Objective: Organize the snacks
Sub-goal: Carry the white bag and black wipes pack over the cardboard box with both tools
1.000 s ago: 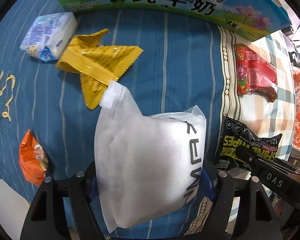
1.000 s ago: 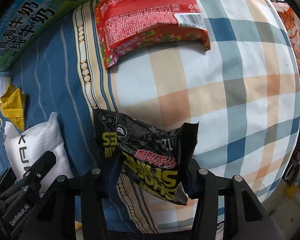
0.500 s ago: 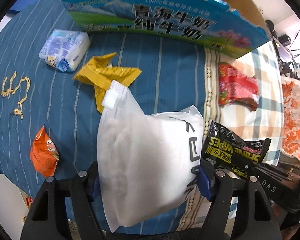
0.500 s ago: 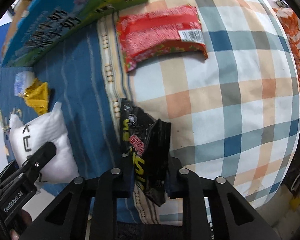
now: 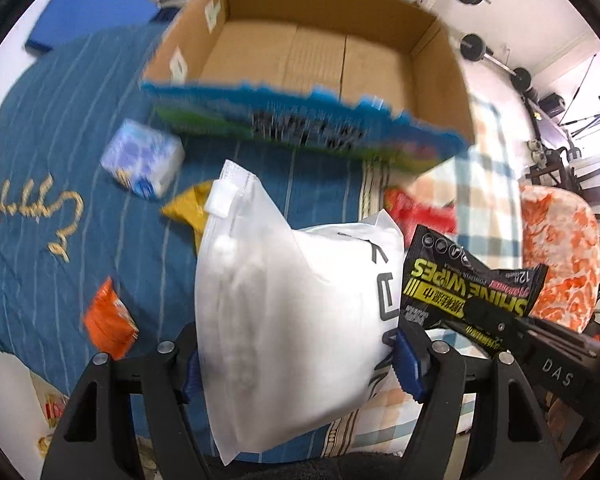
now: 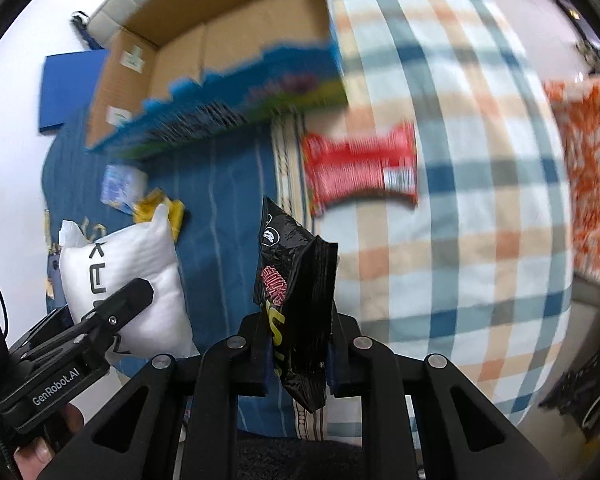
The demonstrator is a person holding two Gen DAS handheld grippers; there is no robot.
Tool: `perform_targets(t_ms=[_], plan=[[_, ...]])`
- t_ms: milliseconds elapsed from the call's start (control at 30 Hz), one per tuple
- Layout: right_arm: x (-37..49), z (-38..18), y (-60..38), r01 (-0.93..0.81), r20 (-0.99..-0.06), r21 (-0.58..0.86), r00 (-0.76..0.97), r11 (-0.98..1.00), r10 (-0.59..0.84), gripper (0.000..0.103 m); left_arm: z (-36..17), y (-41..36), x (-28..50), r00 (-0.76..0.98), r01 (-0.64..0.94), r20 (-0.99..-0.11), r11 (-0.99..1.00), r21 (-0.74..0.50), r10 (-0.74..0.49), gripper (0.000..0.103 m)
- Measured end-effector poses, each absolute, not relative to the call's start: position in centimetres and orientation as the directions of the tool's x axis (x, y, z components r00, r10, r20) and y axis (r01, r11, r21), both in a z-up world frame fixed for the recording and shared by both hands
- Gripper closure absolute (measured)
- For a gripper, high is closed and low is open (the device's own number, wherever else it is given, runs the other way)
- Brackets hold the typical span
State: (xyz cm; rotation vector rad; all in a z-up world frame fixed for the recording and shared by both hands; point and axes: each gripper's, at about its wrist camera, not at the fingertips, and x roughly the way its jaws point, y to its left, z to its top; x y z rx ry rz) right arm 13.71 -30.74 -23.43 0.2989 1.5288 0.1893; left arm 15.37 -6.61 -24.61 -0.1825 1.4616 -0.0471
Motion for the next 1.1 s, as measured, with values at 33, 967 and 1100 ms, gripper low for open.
perform_targets(t_ms=[33, 967, 1100], plan=[[14.7, -23.1, -29.5, 0.052, -0.953, 0.302, 0.054, 0.952, 0.299, 0.083, -23.7, -6.5, 15.8, 0.127, -0.074, -0.982, 0.986, -0.152, -0.142, 0.032], [41.8, -23.2, -20.9, -0.060, -0.962, 0.237, 0.128, 0.970, 0.243, 0.083, -24.0, -1.8, 42.8, 0.143, 0.066, -0.972, 0.982, -0.176, -0.184, 0.032], [46.1, -27.9, -20.2, -0.089, -0.965, 0.244, 0.075, 0.966, 0.251, 0.083, -27.8, -2.0, 46.5, 0.090, 0.064, -0.976, 0.979, -0.194, -0.199, 0.032]])
